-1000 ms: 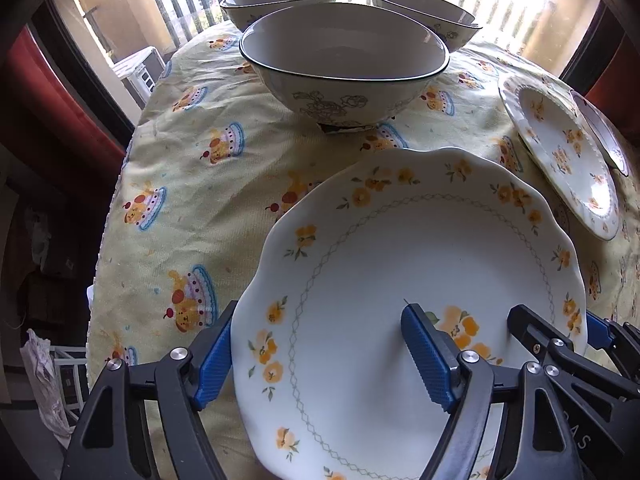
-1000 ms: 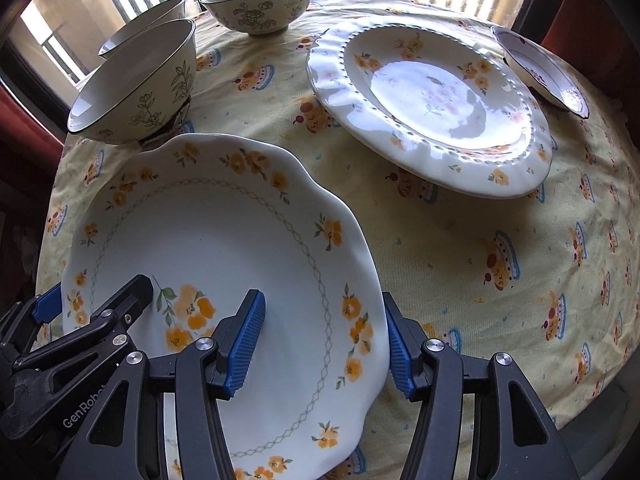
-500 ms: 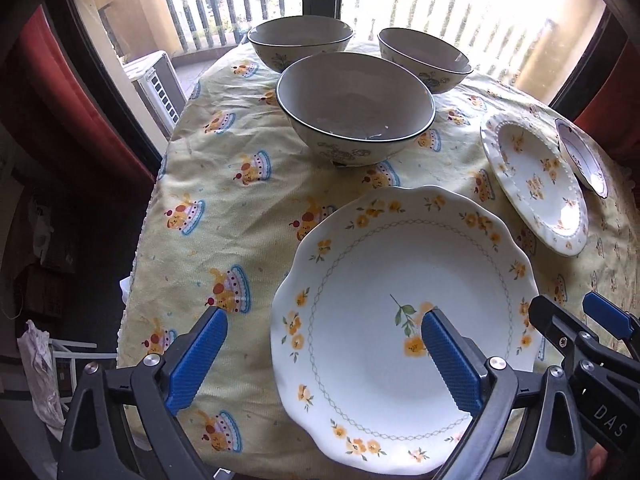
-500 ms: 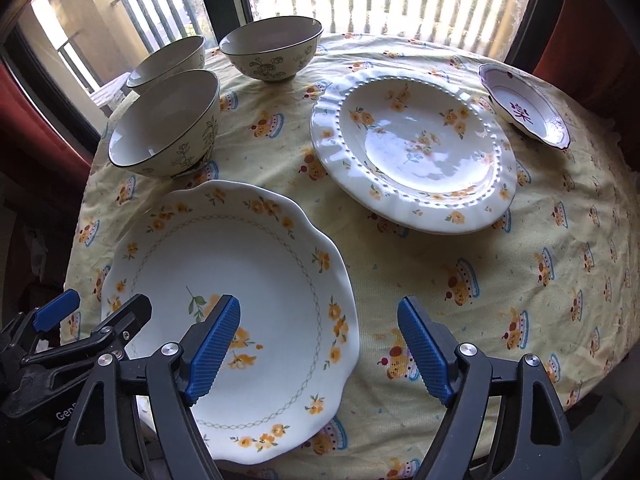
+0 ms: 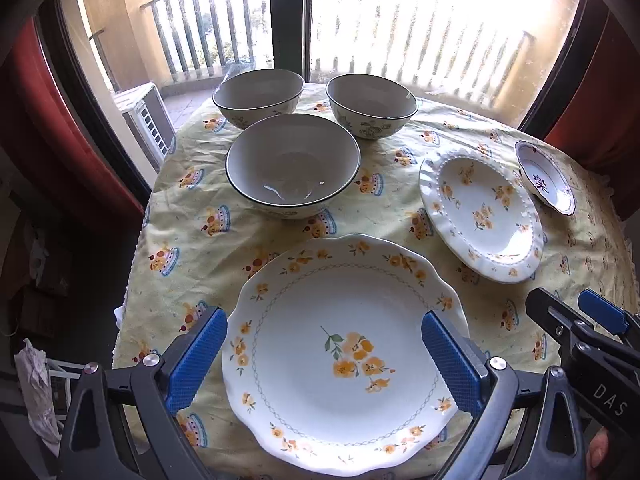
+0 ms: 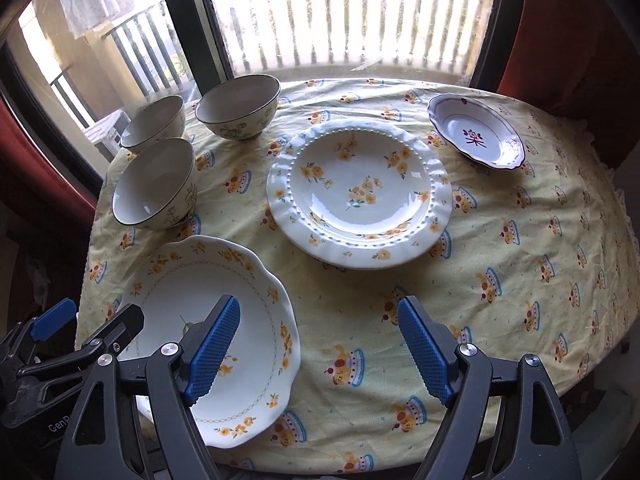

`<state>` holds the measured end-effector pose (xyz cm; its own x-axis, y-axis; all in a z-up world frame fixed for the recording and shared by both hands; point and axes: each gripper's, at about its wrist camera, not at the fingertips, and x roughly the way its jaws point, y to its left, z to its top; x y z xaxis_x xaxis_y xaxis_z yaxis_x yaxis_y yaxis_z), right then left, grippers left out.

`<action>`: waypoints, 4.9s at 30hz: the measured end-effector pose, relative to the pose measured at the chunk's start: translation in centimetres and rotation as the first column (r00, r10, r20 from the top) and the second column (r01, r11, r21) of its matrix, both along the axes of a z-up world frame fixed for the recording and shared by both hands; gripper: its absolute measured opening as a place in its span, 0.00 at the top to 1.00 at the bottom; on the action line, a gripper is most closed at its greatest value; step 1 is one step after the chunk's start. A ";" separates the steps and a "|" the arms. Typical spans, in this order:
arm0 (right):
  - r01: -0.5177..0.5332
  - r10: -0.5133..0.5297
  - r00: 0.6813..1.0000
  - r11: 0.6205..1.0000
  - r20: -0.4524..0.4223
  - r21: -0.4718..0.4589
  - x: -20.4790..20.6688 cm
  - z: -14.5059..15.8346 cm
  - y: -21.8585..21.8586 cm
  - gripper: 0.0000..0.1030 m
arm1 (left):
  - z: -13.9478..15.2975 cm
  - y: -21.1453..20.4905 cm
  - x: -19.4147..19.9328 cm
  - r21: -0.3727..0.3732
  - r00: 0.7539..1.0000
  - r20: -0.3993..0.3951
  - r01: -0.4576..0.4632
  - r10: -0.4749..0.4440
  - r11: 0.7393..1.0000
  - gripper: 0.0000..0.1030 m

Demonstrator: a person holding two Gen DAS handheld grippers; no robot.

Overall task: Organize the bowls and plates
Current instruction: 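Move the right tool to the deep beaded-rim flower plate, then close the right tool on the beaded plate's rim, then carry the beaded plate over the large flower plate and lower it on top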

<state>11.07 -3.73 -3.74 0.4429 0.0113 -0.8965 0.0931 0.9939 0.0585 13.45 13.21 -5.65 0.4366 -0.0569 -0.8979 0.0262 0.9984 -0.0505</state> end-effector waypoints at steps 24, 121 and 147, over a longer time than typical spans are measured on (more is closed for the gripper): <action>-0.098 0.098 0.995 0.993 0.002 0.071 10.9 -2.5 -12.9 0.19 | -2.2 -13.1 8.8 0.094 0.995 0.001 -0.099 0.099 0.991 0.07; 0.019 -0.013 0.984 0.999 -0.179 0.033 0.8 -6.9 -18.2 0.43 | -5.2 -18.3 -0.8 -0.014 0.987 -0.163 0.014 -0.016 1.000 0.27; 0.006 -0.008 0.998 1.000 -0.061 -0.030 -1.9 -1.8 -4.9 0.43 | -2.0 -5.5 -2.7 -0.075 0.998 -0.067 0.005 -0.010 0.997 0.27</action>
